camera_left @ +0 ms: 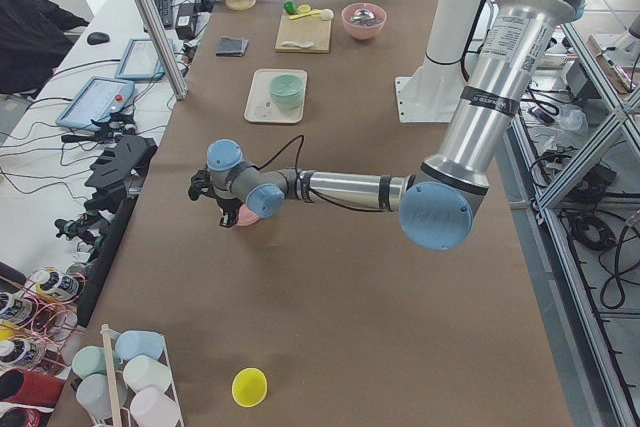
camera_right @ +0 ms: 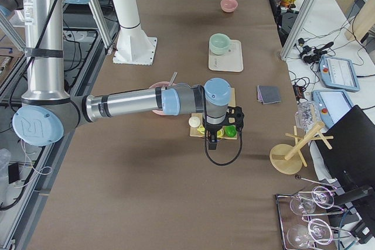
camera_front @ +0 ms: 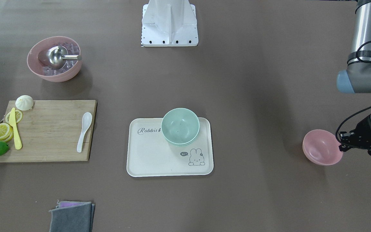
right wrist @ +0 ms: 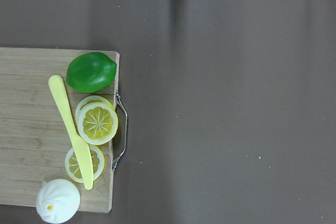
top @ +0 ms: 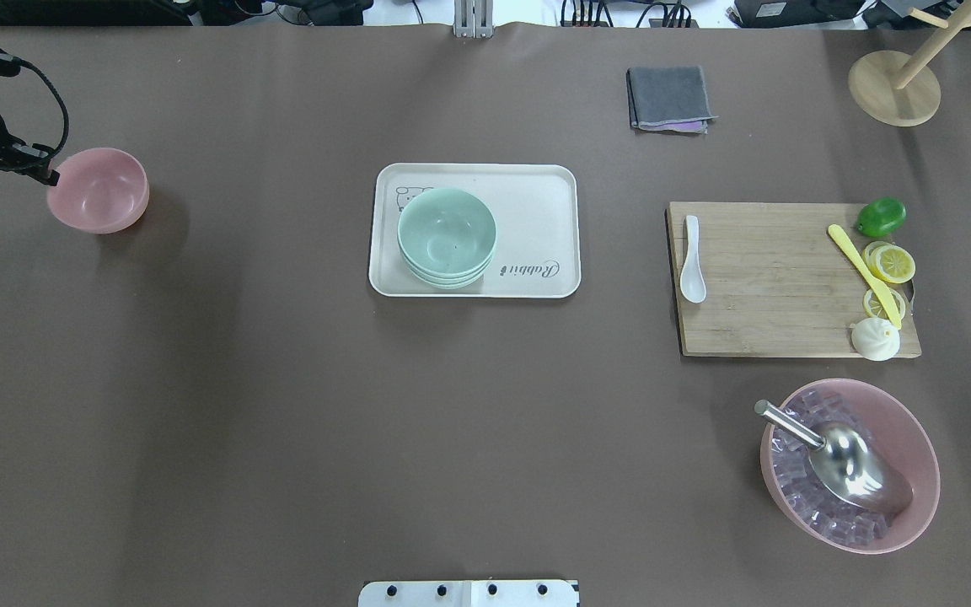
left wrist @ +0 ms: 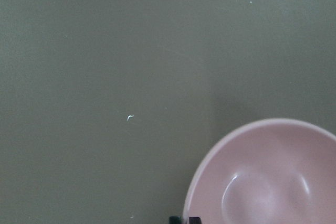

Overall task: Stack pink bowl on green and place spoon
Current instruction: 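Close the left gripper on the pink bowl's rim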

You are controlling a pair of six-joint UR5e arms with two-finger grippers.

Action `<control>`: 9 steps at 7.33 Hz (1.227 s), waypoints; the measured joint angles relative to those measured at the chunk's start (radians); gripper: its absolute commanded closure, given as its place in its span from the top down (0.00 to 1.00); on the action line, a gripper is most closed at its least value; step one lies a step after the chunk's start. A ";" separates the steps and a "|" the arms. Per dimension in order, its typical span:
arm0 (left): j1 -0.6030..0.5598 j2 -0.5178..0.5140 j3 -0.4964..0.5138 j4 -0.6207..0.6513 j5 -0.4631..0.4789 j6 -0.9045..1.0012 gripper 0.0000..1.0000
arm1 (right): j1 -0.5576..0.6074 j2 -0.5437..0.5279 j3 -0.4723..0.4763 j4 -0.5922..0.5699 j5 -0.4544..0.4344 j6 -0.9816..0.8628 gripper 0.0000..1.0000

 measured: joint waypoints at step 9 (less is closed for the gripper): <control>-0.033 -0.008 -0.006 0.087 -0.074 -0.007 0.75 | 0.000 0.002 0.005 -0.001 0.006 0.015 1.00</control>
